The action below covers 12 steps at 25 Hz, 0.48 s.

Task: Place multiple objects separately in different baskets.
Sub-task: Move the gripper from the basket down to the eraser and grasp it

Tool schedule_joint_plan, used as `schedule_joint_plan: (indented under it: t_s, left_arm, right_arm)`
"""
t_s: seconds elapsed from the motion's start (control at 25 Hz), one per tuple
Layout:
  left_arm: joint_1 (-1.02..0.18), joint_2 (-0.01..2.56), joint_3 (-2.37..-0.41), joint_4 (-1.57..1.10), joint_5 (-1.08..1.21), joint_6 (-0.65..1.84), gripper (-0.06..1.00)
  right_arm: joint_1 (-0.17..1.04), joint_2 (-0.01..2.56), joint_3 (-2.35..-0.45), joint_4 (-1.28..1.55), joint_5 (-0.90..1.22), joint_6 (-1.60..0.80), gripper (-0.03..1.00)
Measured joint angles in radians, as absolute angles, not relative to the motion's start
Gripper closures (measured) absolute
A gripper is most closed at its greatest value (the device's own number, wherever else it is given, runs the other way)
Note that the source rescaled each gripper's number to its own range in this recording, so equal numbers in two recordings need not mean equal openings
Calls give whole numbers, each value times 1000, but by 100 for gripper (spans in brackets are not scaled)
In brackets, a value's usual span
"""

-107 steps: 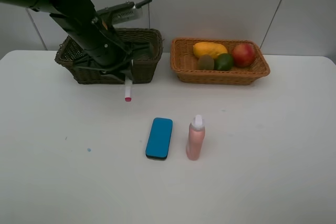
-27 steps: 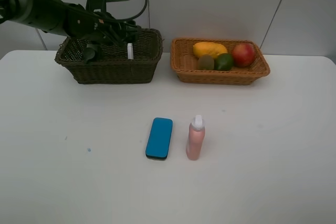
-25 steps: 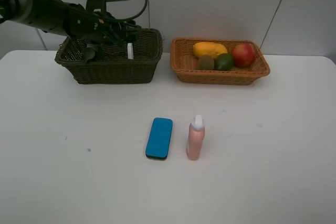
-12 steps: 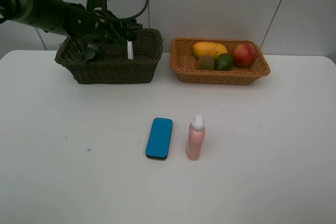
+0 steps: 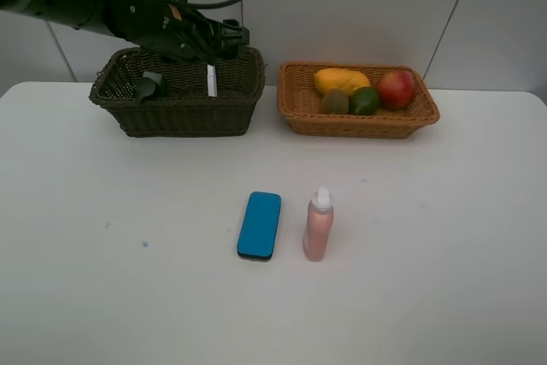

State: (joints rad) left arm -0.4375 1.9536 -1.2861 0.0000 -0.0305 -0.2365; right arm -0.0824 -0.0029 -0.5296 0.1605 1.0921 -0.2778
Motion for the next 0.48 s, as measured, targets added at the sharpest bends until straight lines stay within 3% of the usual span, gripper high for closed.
schedule_joint_plan:
  t_s: [0.48]
  left_arm:
    - [-564,1901,-1289,0,254,-402,-6]
  right_arm:
    - [-82,-3,-530,160,1092,-278,-3]
